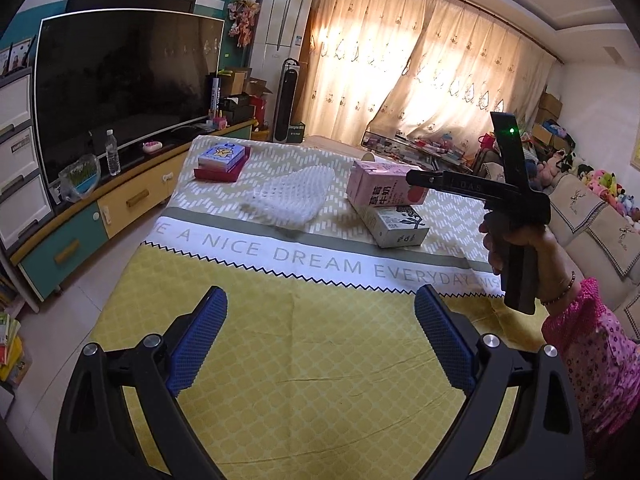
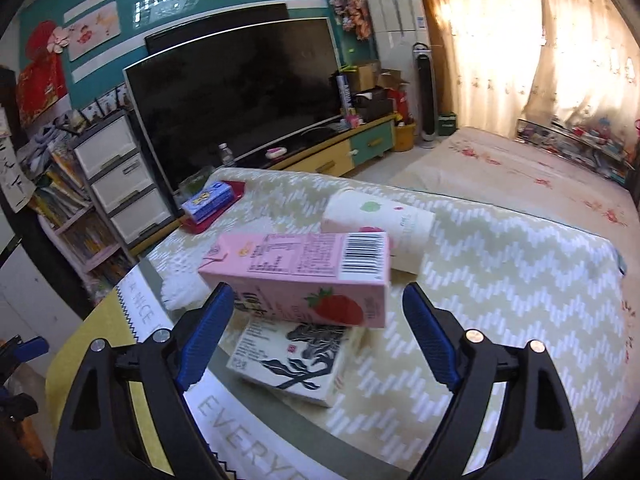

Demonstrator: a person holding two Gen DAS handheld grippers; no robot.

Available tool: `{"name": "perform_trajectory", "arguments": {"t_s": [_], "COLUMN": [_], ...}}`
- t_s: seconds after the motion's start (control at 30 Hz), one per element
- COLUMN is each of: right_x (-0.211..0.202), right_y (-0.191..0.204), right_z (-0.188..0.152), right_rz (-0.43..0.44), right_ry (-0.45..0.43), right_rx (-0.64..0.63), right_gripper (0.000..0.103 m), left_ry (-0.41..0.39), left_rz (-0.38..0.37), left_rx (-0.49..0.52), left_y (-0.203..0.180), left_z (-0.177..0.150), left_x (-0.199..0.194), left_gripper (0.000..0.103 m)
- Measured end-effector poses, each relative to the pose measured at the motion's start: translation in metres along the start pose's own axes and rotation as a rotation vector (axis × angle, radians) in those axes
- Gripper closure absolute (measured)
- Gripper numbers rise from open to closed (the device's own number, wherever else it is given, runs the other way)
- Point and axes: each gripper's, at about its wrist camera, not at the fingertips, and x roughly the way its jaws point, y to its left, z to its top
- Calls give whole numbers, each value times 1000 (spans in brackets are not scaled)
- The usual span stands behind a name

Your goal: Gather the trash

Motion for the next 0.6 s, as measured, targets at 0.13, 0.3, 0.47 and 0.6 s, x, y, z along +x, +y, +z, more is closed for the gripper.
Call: {"name": "perform_trajectory", "arguments": {"t_s": [0.13, 0.3, 0.47, 0.6], "right_x": [-15, -36, -1, 9], "right_y": [24, 41, 1, 6], "right_z": [-13, -19, -2, -6], "right_rz": [98, 68, -6, 45], "right_ry": [21, -13, 40, 52], "right_rx": [-29, -117, -39, -40], "right_gripper": [21, 21, 19, 19], "left_ry": [8, 5, 5, 5], "left_rz": [-9, -1, -3, 1], "left_rx": [-7, -21, -34, -35], "left_y": [0, 5, 7, 8], "left_z": [-1, -1, -3, -3], "left_x": [5, 5, 3, 2], "left_gripper": [10, 10, 10, 10]}}
